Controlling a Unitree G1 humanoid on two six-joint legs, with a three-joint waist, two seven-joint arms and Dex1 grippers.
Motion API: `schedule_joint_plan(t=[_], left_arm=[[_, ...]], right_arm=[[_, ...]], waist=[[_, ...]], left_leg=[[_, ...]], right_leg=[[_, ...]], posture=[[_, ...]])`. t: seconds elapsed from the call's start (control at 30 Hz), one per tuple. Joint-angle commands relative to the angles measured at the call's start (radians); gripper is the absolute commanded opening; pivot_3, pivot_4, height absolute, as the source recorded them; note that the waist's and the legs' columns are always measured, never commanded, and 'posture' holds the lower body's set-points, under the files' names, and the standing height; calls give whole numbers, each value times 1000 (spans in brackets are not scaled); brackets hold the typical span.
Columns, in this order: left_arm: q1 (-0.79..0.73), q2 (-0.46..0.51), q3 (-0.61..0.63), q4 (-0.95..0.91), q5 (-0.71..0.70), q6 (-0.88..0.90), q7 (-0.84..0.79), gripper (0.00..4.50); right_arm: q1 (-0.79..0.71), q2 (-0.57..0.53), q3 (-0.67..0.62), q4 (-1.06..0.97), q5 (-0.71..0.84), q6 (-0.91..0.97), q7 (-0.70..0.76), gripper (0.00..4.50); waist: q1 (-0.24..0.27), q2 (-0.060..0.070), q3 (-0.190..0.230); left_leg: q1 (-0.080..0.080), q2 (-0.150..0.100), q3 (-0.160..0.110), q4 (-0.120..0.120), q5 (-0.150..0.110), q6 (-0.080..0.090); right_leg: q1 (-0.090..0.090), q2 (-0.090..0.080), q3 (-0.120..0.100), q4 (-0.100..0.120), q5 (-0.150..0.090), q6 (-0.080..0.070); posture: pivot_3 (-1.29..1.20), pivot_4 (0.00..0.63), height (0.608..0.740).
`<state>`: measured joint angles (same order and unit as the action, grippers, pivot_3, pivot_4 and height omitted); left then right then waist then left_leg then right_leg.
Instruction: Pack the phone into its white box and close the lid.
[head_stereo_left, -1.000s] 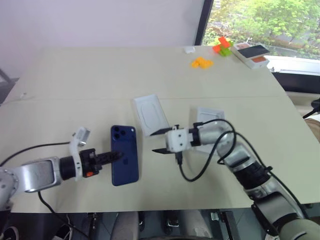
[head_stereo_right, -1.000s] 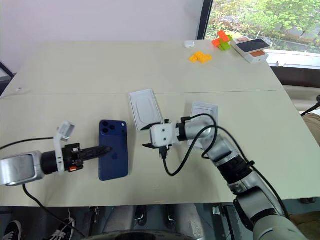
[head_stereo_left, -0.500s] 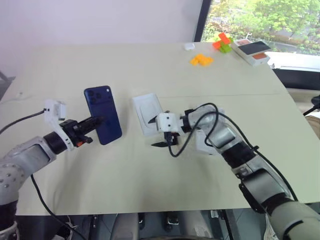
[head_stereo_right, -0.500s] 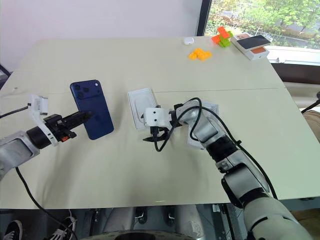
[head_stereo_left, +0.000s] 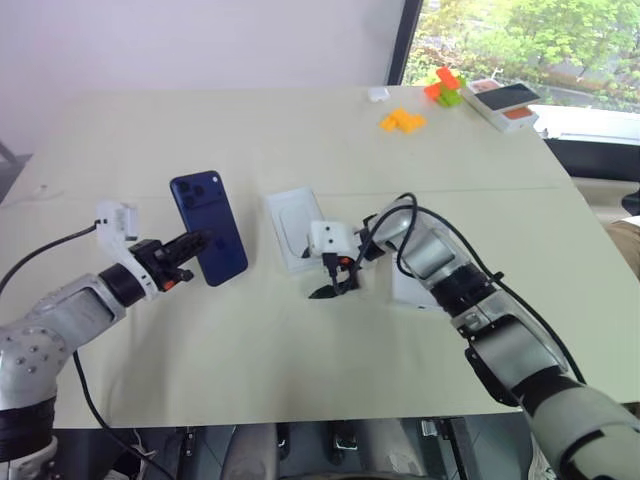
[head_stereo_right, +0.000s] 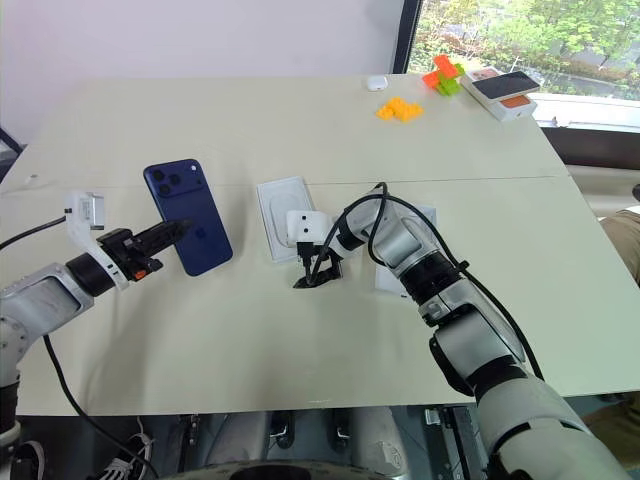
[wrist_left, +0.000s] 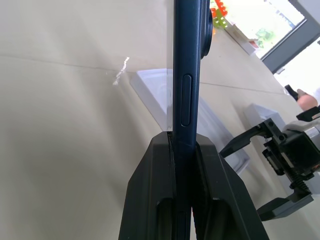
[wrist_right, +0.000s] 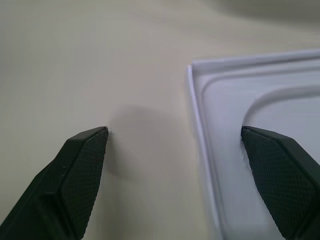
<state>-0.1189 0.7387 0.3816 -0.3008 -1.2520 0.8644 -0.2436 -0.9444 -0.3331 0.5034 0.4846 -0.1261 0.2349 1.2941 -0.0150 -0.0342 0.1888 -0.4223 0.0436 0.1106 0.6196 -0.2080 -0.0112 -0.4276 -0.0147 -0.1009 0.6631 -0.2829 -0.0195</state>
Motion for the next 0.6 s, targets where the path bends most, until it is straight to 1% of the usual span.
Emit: schedule_joint_plan(t=[0.03, 0.07, 0.13, 0.17, 0.27, 0.3, 0.37, 0.4, 0.5, 0.6], left_arm=[[-33, -2, 41, -32, -2, -12, 2, 0], [-36, -5, 36, -30, -1, -7, 6, 0], [-41, -10, 28, -30, 9, -7, 8, 0], [-43, -12, 26, -29, 10, -5, 9, 0], [-51, -17, 22, -26, 17, 0, 5, 0], [-53, -18, 21, -26, 19, 2, 3, 0], [-60, -21, 22, -24, 24, 5, 2, 0], [-63, -21, 22, -23, 28, 7, 2, 0], [-66, -23, 25, -21, 43, 8, 3, 0], [-65, -27, 34, -15, 45, 11, 2, 0]], right_arm=[[-35, 7, 7, 40, -32, -22, -20, 4428], [-37, 8, 6, 47, -35, -21, -24, 4428], [-38, 10, 6, 56, -42, -26, -32, 3910], [-37, 9, 7, 57, -46, -29, -35, 3510], [-35, 9, 6, 56, -55, -42, -48, 2114], [-35, 10, 5, 56, -57, -43, -52, 1546], [-25, 11, 4, 38, -60, -41, -58, 591], [-19, 12, 2, 27, -61, -39, -64, 494], [3, 12, -6, -9, -64, -18, -87, 494], [44, 17, -28, -107, -59, 71, -137, 494]], waist=[[2, 0, 0], [2, 0, 0], [2, 0, 0], [1, 0, 0], [2, 0, 0], [2, 0, 0], [2, 0, 0], [2, 0, 0], [2, 0, 0], [2, 0, 0]], left_leg=[[0, 0, 0, 1, 0, 0], [0, 0, 0, 2, 0, 0], [1, 1, 0, 4, 0, 0], [1, 1, 0, 5, 0, 0], [1, 1, 0, 8, 0, 0], [1, 1, 0, 8, 0, 0], [1, 1, 0, 8, 0, 0], [1, 1, 0, 8, 0, 0], [1, 1, 0, 8, 0, 0], [1, 1, 0, 8, 0, 0]], right_leg=[[0, 0, 0, 1, 0, 0], [0, 0, 0, 2, 0, 0], [1, 0, 0, 3, 0, 0], [1, 0, 0, 3, 0, 0], [2, 0, 0, 3, 1, 2], [3, 0, 0, 3, 1, 2], [3, 0, 0, 3, 1, 2], [3, 0, 0, 3, 1, 1], [3, 0, 0, 4, 1, 0], [3, 0, 0, 4, 1, 0]], posture=[[0, 150, 737], [0, 150, 737], [0, 150, 737], [0, 150, 737], [0, 150, 737], [0, 150, 737], [0, 150, 737], [0, 150, 737], [0, 150, 737], [0, 150, 737]])
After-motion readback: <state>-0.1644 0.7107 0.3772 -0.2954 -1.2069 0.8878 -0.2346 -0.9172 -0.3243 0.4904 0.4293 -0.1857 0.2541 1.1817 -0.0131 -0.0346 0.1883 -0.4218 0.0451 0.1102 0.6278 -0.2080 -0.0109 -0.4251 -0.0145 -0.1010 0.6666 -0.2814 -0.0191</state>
